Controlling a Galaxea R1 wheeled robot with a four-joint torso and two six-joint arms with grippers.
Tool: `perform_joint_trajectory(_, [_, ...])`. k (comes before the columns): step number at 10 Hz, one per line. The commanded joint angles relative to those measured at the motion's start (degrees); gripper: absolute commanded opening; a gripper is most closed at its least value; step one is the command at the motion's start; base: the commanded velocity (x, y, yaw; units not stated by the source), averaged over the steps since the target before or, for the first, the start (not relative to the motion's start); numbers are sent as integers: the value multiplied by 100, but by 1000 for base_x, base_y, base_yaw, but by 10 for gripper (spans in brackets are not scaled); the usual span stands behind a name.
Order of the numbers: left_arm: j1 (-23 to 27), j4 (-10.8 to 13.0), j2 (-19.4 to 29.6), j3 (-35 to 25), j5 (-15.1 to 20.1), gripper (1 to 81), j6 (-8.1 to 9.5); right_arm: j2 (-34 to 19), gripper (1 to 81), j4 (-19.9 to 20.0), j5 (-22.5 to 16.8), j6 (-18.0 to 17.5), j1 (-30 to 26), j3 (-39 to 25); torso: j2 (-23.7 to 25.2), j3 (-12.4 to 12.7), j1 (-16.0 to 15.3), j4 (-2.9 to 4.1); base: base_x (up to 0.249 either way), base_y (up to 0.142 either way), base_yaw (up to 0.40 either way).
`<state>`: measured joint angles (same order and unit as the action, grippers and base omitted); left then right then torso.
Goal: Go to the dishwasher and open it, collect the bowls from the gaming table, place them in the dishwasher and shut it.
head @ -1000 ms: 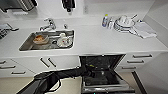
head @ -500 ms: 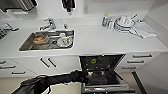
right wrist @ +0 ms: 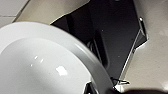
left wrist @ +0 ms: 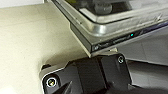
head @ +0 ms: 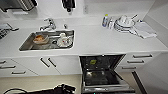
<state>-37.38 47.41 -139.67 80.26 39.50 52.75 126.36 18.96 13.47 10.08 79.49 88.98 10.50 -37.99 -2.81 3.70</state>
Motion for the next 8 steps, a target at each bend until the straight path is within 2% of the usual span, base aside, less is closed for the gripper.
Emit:
perform_joint_trajectory(1, [-1362,875,1063,-511,-1216,811,-1,-1198,10,-32,-477,-15,-779,-1490,0,0,0,0,0,0,0])
perform_joint_trajectory(2, [-1855,1077,1090,-186,-1691,811,-1,-1409,10,-15,-512,-33,-1070,-1701,0,0,0,0,0,0,0])
perform_joint_trajectory(3, [-2275,1174,984,271,-2139,811,-10,-1523,10,38,-538,-41,-1411,-1859,0,0,0,0,0,0,0])
perform_joint_trajectory(4, [-2655,1183,808,939,-2719,811,-10,-1619,10,170,-644,-41,-1781,-1991,0,0,0,0,0,0,0])
perform_joint_trajectory(6, [-3227,1183,432,2095,-3665,811,-10,-1689,10,485,-855,-41,-2397,-2157,0,0,0,0,0,0,0])
perform_joint_trajectory(8, [-3544,1104,159,3008,-4273,811,-1,-1751,10,740,-1004,-41,-2802,-2089,0,0,0,0,0,0,0])
